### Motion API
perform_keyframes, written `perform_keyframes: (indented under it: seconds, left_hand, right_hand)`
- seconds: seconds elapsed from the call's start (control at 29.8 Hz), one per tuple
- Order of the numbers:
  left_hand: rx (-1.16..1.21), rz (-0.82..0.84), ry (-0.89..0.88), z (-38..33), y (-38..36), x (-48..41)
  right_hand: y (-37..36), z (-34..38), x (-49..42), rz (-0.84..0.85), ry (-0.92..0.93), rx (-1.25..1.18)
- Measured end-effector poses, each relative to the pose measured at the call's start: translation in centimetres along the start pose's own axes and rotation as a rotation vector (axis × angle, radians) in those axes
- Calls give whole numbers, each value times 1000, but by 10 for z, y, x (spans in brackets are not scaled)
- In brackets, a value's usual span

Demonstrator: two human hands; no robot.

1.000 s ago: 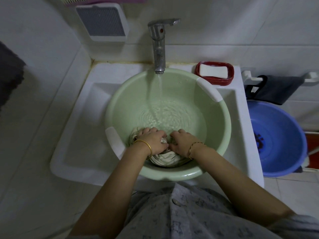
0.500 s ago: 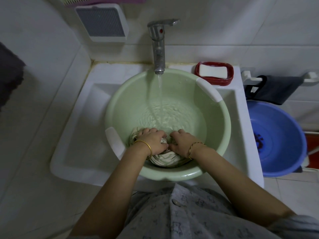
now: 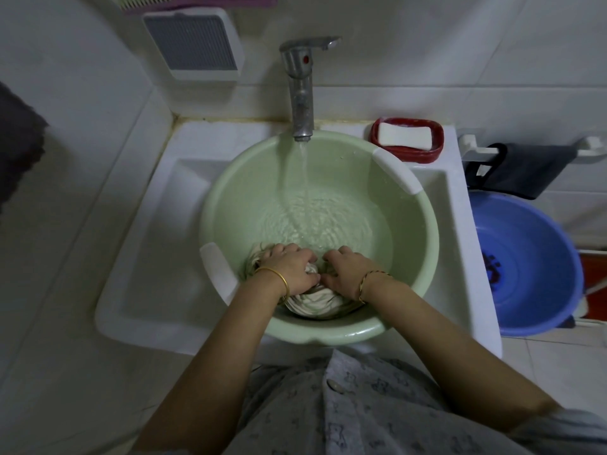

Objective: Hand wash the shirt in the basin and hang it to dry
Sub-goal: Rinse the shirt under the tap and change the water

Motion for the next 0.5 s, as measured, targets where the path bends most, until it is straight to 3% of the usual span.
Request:
perform_keyframes:
  seconds: [0.5]
  left_hand:
    - [-3,1,1,0,1,1]
  right_hand:
    - [0,0,0,-7,1,-2]
Point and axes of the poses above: each hand's wrist, its own x-axis away from the middle knuckle, its own y-axis out of the back of the hand, z = x × y, the point moved 5 cm from there along -x, towards the middle knuckle, and after that the axes turned 12 degrees about -z, right-handed, at the moved point
